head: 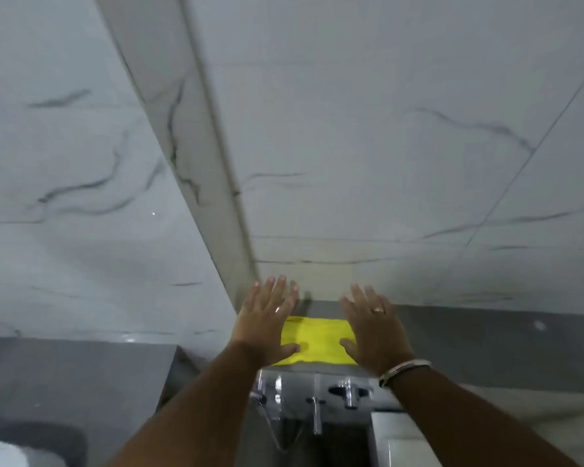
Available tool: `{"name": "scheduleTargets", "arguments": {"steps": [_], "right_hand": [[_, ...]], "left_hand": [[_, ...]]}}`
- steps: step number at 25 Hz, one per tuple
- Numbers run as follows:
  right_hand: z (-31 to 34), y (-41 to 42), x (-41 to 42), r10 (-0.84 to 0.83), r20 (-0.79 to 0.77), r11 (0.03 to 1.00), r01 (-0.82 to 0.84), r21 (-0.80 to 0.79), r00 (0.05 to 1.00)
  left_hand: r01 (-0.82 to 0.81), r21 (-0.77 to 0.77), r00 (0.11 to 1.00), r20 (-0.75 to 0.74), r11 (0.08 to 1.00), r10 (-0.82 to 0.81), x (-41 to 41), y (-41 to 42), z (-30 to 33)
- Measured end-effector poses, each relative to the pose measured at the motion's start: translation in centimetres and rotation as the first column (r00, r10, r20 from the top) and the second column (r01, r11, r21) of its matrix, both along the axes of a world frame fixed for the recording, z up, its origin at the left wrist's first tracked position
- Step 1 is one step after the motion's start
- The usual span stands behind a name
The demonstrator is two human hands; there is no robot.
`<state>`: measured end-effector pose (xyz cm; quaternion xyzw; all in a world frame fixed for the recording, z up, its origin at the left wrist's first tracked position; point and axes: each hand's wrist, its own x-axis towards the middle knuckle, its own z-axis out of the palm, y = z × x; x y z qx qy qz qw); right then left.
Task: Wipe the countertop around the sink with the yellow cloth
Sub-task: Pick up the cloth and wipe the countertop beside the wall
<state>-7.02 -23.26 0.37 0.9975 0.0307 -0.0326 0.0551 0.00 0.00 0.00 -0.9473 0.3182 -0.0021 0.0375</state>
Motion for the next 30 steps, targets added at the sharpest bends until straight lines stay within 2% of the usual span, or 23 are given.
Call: {"name": "scheduleTargets", "arguments": {"steps": [3, 4, 6, 9, 11, 14, 16, 19, 22, 25, 28, 30], "right_hand": [[-5.5, 0.7, -0.1, 0.002, -0.148, 1.000, -0.001, 0.006, 0.989], [-6.6, 1.1, -0.4, -0.010, -0.249, 1.000, 0.010, -0.003, 0.968], [-8.5, 1.6, -0.4, 0.006, -0.294, 0.999, 0.009, 0.049, 0.956], [-9.5, 1.3, 1.6, -0.045, -0.269, 0.992, 0.074, 0.100, 0.962], [-9.6, 1.1, 2.5, 0.011, -0.253, 0.996, 0.012, 0.088, 0.967], [-9.8, 1.2, 2.7, 0.080, -0.218, 0.997, -0.076, 0.026, 0.973], [-8.8, 1.4, 3.0, 0.106, -0.173, 0.994, -0.103, 0.025, 0.979], [-6.6, 1.3, 3.2, 0.046, -0.082, 0.984, -0.031, 0.177, 0.996], [-3.4, 1.5, 2.4, 0.093, -0.017, 0.897, -0.076, 0.436, 0.996], [-1.3, 4.0, 2.0, 0.257, 0.025, 0.760, -0.218, 0.612, 0.966], [-0.1, 9.2, 4.0, 0.452, -0.067, 0.668, -0.287, 0.687, 0.890], [0.4, 14.1, 5.6, 0.614, -0.056, 0.617, -0.434, 0.656, 0.788]], "left_hand": [[0.100, -0.002, 0.985, -0.140, 0.995, -0.100, 0.1, -0.2, -5.3], [0.116, 0.022, 0.971, -0.211, 0.993, -0.109, -0.2, -0.3, -6.5], [0.155, 0.037, 0.951, -0.275, 0.987, -0.140, -0.4, -0.5, -8.6], [0.160, -0.027, 0.936, -0.313, 0.987, -0.161, 1.1, 0.1, -10.4], [0.173, -0.078, 0.932, -0.309, 0.982, -0.189, 2.2, 0.8, -11.1], [0.284, -0.011, 0.929, -0.246, 0.959, -0.278, 2.9, 0.8, -10.8], [0.258, -0.012, 0.934, -0.253, 0.966, -0.253, 2.8, 0.3, -10.1], [0.232, -0.165, 0.943, -0.203, 0.959, -0.263, 2.2, 1.0, -7.2], [0.244, -0.178, 0.959, -0.100, 0.953, -0.264, 0.4, 4.4, -3.1], [0.111, -0.160, 0.975, -0.176, 0.981, -0.139, -1.8, 9.6, -0.4], [-0.002, -0.142, 0.984, -0.175, 0.990, -0.023, -4.7, 15.9, 1.8], [-0.074, -0.123, 0.982, -0.182, 0.990, 0.051, -6.6, 20.7, 3.4]]}}
